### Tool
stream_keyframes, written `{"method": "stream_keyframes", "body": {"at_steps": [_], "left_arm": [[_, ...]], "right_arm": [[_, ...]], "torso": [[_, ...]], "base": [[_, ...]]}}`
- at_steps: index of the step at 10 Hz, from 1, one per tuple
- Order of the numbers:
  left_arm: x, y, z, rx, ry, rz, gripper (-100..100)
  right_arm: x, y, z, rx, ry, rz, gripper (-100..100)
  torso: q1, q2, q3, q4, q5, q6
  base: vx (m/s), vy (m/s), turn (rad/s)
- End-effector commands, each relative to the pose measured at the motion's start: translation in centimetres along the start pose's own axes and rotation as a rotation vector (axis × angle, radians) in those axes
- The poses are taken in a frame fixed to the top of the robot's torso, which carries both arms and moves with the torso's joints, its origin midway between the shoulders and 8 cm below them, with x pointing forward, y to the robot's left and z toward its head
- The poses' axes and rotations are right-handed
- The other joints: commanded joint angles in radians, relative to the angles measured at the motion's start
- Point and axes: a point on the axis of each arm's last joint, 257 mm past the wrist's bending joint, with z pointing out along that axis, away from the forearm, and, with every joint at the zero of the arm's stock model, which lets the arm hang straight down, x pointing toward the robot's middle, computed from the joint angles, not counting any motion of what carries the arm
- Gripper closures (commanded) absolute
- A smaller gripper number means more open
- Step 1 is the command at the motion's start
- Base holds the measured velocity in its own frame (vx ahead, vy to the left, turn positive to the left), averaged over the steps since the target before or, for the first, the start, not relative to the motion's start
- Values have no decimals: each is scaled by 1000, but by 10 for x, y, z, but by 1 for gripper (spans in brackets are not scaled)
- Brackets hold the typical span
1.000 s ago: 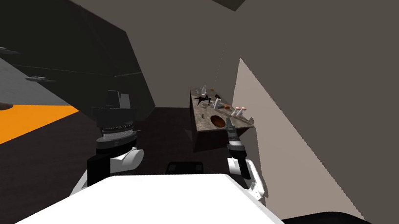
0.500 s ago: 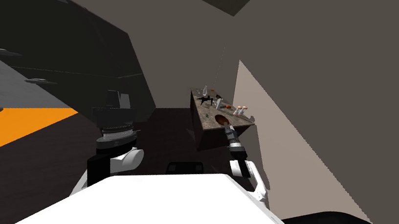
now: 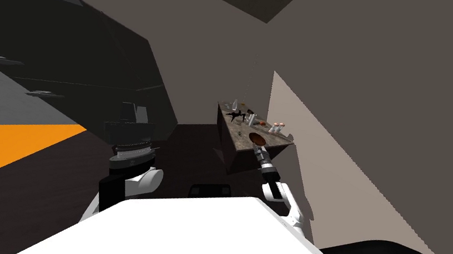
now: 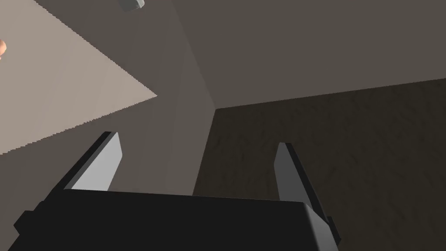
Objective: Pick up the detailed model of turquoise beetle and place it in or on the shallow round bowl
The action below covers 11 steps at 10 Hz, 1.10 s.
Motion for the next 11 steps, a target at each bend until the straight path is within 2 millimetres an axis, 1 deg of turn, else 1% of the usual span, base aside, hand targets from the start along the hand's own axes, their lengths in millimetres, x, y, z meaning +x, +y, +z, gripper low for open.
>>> {"method": "stream_keyframes", "body": {"at_steps": [1, 2, 4, 5, 8, 9, 11], "left_arm": [[0, 0, 0, 0, 0, 0, 0], [0, 0, 0, 0, 0, 0, 0], [0, 0, 0, 0, 0, 0, 0], [0, 0, 0, 0, 0, 0, 0], [0, 0, 0, 0, 0, 0, 0], [0, 0, 0, 0, 0, 0, 0], [0, 0, 0, 0, 0, 0, 0]], "right_arm": [[4, -4, 1, 10, 18, -35, -100], [12, -11, 1, 23, 42, -75, -100], [26, -25, 0, 47, 86, -142, -100], [26, -25, 0, 46, 88, -149, -100], [45, -44, -2, 77, 151, -242, -100], [46, -44, -2, 76, 153, -251, -100], [58, -56, -5, 94, 194, -311, -100]], "torso": [[0, 0, 0, 0, 0, 0], [-3, 2, 1, 0, 0, 0], [-2, 0, 0, 0, -1, 0], [-2, -2, -1, 0, 0, 0], [-5, -2, -1, 0, -1, 0], [-3, -3, -2, -1, -1, 0], [-5, -2, -1, 0, -1, 0]], "base": [[83, 55, 3], [98, 44, 19], [157, 78, 28], [126, 51, 13], [165, 36, 46], [141, 50, 12], [173, 22, 40]]}}
